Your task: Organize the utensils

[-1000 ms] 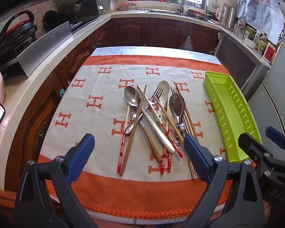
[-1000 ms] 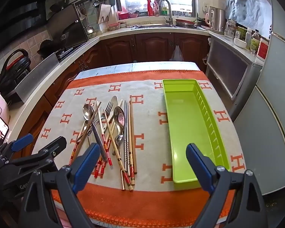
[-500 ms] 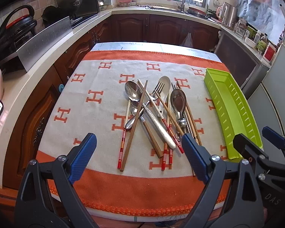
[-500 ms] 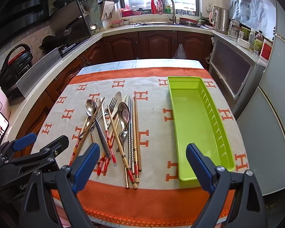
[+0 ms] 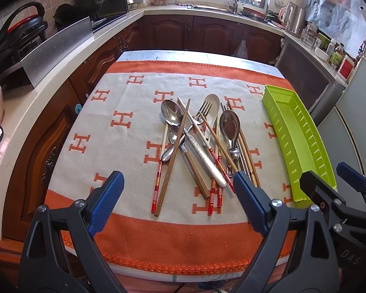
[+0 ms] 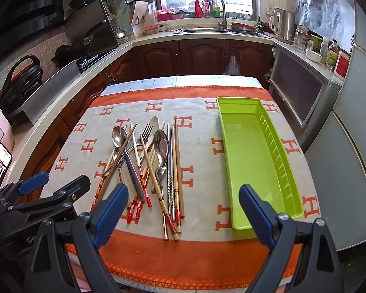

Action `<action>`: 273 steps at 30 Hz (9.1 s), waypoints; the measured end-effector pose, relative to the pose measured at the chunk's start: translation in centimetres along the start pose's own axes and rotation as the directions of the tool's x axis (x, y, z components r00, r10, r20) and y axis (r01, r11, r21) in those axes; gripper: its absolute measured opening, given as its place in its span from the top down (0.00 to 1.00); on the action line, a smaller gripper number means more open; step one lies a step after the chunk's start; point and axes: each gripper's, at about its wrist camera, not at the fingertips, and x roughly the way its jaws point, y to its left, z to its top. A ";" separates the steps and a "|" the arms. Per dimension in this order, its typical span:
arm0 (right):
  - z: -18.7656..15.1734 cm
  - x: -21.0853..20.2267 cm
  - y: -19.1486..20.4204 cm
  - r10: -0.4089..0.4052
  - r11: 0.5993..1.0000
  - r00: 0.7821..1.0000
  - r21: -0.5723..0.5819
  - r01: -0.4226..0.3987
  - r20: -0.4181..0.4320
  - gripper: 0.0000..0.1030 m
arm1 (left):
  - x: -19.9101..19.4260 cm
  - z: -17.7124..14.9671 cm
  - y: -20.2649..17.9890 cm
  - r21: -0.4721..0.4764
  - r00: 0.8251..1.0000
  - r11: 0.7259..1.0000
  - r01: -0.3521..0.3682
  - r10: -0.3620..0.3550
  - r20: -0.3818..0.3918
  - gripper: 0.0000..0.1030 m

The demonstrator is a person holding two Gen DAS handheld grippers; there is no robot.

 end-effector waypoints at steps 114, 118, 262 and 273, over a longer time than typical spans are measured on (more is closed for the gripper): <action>0.1 15.4 3.5 0.191 0.937 0.891 -0.193 -0.290 -0.413 0.83 | 15.3 3.9 4.0 0.088 0.951 0.974 0.207 -0.180 -0.252 0.74; -0.3 14.8 3.8 0.155 0.937 0.916 -0.240 -0.256 -0.370 0.94 | 15.6 3.8 3.9 0.083 0.951 0.976 0.204 -0.177 -0.253 0.75; 4.3 1.0 -0.4 0.043 0.999 0.999 0.030 -0.043 0.007 0.65 | 0.7 3.3 1.9 0.078 0.995 0.992 0.096 -0.094 -0.022 0.54; 3.9 2.8 2.8 0.083 0.995 0.996 -0.044 -0.084 -0.035 0.62 | 1.1 3.5 3.5 0.037 0.991 0.991 0.131 -0.129 -0.046 0.54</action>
